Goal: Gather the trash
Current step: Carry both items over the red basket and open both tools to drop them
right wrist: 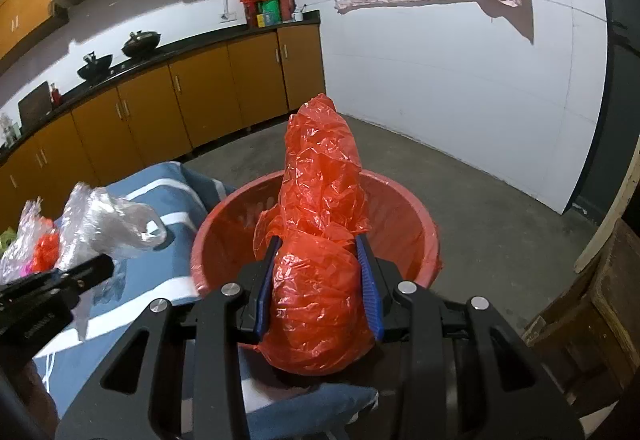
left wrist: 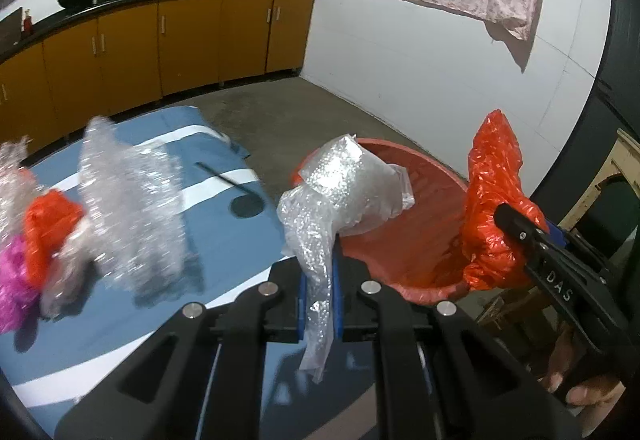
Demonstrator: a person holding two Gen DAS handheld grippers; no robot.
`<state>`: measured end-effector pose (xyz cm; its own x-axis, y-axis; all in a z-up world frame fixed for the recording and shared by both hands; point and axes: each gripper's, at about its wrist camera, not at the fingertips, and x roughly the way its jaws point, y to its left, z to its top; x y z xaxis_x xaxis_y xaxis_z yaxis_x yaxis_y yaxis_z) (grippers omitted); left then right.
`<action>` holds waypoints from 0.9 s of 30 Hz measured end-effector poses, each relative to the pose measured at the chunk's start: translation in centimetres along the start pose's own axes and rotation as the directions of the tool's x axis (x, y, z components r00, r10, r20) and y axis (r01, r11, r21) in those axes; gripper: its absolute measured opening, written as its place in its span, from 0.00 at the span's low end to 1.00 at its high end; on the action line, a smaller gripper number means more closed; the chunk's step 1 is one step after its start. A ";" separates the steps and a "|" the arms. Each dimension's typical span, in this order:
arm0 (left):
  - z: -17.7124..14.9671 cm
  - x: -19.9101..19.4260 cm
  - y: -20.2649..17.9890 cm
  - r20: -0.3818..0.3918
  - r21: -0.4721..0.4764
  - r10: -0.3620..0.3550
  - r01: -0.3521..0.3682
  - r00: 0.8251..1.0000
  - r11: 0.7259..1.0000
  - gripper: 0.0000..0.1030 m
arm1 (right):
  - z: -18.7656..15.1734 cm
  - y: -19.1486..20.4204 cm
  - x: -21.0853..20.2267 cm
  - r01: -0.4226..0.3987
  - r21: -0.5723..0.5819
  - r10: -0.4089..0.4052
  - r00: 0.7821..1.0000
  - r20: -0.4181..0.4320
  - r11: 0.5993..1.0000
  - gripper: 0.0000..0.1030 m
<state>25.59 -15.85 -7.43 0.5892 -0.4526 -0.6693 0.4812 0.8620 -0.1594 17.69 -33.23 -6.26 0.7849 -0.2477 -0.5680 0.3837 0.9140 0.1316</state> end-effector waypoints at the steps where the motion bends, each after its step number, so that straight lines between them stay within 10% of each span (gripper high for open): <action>1: 0.4 0.7 -0.3 -0.004 -0.001 -0.008 0.008 1.000 1.000 0.11 | 0.2 -0.2 0.3 0.001 0.005 -0.001 1.000 0.002 1.000 0.36; 16: 3.0 7.1 -3.7 -0.043 0.024 -0.063 0.064 0.997 0.998 0.11 | 1.8 -1.8 3.1 -0.008 0.055 0.006 1.000 0.021 0.998 0.37; 27: 2.8 8.5 -2.7 -0.057 -0.012 -0.031 0.031 0.998 0.999 0.51 | 1.8 -3.1 2.7 -0.012 0.103 0.008 0.999 0.043 0.995 0.60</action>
<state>31.12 -22.69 -10.69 0.5356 -0.4658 -0.7044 0.4911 0.8504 -0.1888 19.54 -37.29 -6.72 0.8078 -0.2540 -0.5319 0.4221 0.8791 0.2212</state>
